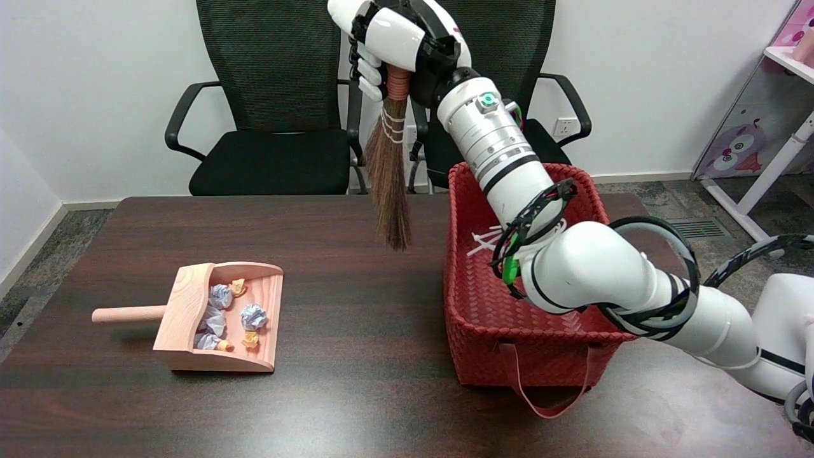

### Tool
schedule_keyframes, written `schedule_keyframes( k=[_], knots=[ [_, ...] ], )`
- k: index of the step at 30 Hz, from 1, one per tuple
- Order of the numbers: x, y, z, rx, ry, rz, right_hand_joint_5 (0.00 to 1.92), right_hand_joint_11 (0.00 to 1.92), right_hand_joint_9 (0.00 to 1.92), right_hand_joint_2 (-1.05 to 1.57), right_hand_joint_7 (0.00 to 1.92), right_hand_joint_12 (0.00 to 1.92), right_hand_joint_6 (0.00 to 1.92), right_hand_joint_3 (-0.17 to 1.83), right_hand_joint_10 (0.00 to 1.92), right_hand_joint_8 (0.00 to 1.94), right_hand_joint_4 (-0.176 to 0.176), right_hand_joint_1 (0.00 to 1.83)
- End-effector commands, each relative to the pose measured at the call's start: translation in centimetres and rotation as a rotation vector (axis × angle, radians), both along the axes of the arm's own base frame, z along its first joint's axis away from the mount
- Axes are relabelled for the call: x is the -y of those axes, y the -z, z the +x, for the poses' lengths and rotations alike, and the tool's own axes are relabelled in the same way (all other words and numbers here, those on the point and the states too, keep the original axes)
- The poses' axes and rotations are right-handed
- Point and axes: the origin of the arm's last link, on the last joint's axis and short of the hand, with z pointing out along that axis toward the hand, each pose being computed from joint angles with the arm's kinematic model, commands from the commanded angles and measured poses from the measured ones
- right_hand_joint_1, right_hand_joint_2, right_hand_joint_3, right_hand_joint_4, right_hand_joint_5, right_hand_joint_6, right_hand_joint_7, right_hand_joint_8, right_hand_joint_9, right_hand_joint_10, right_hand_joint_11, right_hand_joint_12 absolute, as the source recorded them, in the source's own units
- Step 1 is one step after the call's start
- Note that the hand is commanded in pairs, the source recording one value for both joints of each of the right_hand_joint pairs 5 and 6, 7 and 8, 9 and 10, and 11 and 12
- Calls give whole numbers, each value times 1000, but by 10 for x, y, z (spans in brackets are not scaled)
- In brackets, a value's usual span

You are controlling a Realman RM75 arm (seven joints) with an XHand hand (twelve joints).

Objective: Place the broom in the basket.

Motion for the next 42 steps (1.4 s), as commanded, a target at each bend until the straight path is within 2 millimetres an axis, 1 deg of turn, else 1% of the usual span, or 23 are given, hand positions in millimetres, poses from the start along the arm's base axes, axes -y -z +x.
schedule_keyframes(
  k=[1, 9, 13, 16, 18, 23, 27, 29, 32, 35, 39, 42],
  knots=[
    [3, 7, -7, -15, 19, 12, 1920, 1920, 1920, 1571, 1920, 1920, 1920, 1160, 1920, 1920, 73, 1089],
    [4, 7, 7, 6, -7, 20, 1920, 1920, 1920, 1571, 1920, 1920, 1920, 1176, 1920, 1920, 74, 1091],
    [0, -6, 21, 27, -45, -11, 1920, 1920, 1920, 1571, 1920, 1920, 1920, 1176, 1920, 1920, 76, 1092],
    [-6, -21, 39, 2, -93, -49, 1920, 1920, 1920, 1571, 1920, 1920, 1920, 1164, 1920, 1920, 80, 1093],
    [-8, -37, 50, -21, -103, -84, 1920, 1920, 1920, 1571, 1920, 1920, 1920, 1132, 1920, 1920, 82, 1096],
    [-8, -79, 62, -66, -102, -145, 1920, 1920, 1920, 1571, 1920, 1920, 1920, 1108, 1920, 1920, 83, 1099],
    [-9, -105, 69, -59, -96, -170, 1920, 1920, 1920, 1571, 1920, 1920, 1920, 1107, 1920, 1920, 83, 1098],
    [-11, -122, 73, -77, -95, -200, 1920, 1920, 1920, 1571, 1920, 1920, 1920, 1107, 1920, 1920, 83, 1098],
    [-15, -140, 70, -97, -76, -226, 1920, 1920, 1920, 1571, 1920, 1920, 1920, 1107, 1920, 1920, 83, 1098],
    [-19, -153, 60, -90, -43, -236, 1920, 1920, 1920, 1571, 1920, 1920, 1920, 1104, 1920, 1920, 82, 1099],
    [-23, -162, 46, -84, -7, -244, 1920, 1920, 1920, 1571, 1920, 1920, 1920, 1105, 1920, 1920, 82, 1100],
    [-26, -162, 27, -96, 32, -241, 1920, 1920, 1920, 1571, 1920, 1920, 1920, 1102, 1920, 1920, 81, 1102]
  ],
)
